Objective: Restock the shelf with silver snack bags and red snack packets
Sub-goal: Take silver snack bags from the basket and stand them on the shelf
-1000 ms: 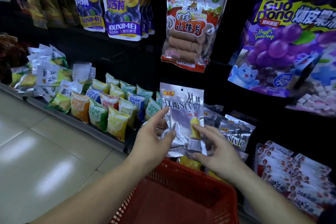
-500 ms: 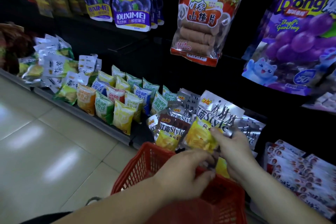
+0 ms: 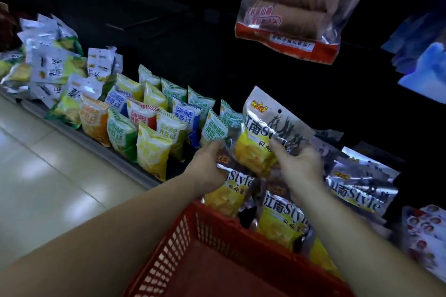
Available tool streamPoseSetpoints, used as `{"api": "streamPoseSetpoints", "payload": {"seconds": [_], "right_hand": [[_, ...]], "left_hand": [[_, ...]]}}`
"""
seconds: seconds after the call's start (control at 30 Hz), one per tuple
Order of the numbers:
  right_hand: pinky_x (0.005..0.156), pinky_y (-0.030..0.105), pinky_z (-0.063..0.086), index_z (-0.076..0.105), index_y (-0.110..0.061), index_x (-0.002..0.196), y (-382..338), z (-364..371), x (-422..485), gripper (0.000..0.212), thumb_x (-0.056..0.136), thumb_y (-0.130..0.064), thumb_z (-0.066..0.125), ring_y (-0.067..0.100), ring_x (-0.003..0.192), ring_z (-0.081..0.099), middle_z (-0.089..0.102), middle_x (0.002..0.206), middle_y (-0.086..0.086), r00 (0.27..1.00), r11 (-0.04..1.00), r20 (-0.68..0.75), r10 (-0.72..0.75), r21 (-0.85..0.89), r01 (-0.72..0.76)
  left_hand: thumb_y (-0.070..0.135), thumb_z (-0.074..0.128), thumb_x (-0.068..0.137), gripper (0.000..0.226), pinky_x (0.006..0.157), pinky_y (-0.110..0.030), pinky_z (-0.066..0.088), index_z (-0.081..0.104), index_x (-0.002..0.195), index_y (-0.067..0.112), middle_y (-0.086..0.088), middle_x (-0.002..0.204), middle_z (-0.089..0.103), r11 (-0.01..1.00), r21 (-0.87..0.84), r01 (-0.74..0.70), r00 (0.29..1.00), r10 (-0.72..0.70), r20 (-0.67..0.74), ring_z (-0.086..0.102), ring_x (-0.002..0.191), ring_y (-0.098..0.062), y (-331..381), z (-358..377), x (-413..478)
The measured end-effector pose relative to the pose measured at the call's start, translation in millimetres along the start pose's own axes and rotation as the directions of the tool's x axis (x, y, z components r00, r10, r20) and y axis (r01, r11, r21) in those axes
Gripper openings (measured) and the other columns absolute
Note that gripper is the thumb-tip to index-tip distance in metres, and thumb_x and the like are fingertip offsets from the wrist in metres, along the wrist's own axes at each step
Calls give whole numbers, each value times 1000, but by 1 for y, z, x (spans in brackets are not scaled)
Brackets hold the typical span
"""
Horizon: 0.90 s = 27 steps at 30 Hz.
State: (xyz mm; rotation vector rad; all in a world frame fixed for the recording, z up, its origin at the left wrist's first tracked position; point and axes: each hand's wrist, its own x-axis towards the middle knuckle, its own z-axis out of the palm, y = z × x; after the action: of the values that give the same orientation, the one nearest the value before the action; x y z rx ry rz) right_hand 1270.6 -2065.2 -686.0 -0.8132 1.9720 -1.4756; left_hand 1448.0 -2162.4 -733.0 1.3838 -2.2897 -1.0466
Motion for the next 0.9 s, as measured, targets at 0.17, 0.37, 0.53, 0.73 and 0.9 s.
{"api": "streamPoseSetpoints", "payload": {"seconds": [0.17, 0.37, 0.53, 0.73, 0.9], "right_hand": [[67, 61, 60, 70, -18, 90, 24, 0, 30, 29, 85, -44, 81, 43, 81, 72, 72, 97, 23, 1000, 996, -1, 26, 87, -25], [62, 37, 62, 66, -18, 78, 15, 0, 35, 32, 90, -46, 75, 22, 69, 73, 71, 68, -6, 997, 995, -4, -83, 62, 83], [67, 59, 60, 70, -40, 69, 21, 6, 31, 25, 92, -37, 75, 38, 70, 72, 63, 57, 1, 991, 994, 90, -103, 44, 100], [83, 56, 61, 69, -11, 103, 41, 14, 38, 57, 64, -44, 94, 31, 85, 77, 76, 103, 11, 917, 978, 345, 200, -6, -211], [98, 57, 55, 77, -25, 94, 76, 27, 9, 17, 84, -36, 82, 30, 101, 73, 78, 103, 4, 720, 935, 599, 351, -262, -238]], "left_hand": [[24, 72, 90, 87, 80, -29, 52, 19, 157, 36, 1, 142, 49, 995, 103, 6, 995, -16, 100, 58, 106, -17, -35, 28, 28], [24, 76, 87, 101, 106, -45, 49, 10, 162, 30, -5, 158, 34, 991, 14, 132, 991, -132, 31, 43, 139, -31, -40, 16, 45], [7, 64, 96, 38, 69, -26, 59, 65, 132, 17, 2, 103, 71, 996, -59, 61, 986, -51, 157, 69, 82, -11, -37, 15, 33], [8, 62, 89, 29, 84, -33, 61, 83, 86, 29, 3, 96, 77, 999, -41, -33, 907, 47, 418, 72, 92, -15, -40, -10, -1], [61, 62, 93, 48, 88, -18, 41, 82, 100, 18, 12, 101, 74, 966, -171, 196, 829, -70, 554, 65, 93, -9, -33, -32, -16]]}}
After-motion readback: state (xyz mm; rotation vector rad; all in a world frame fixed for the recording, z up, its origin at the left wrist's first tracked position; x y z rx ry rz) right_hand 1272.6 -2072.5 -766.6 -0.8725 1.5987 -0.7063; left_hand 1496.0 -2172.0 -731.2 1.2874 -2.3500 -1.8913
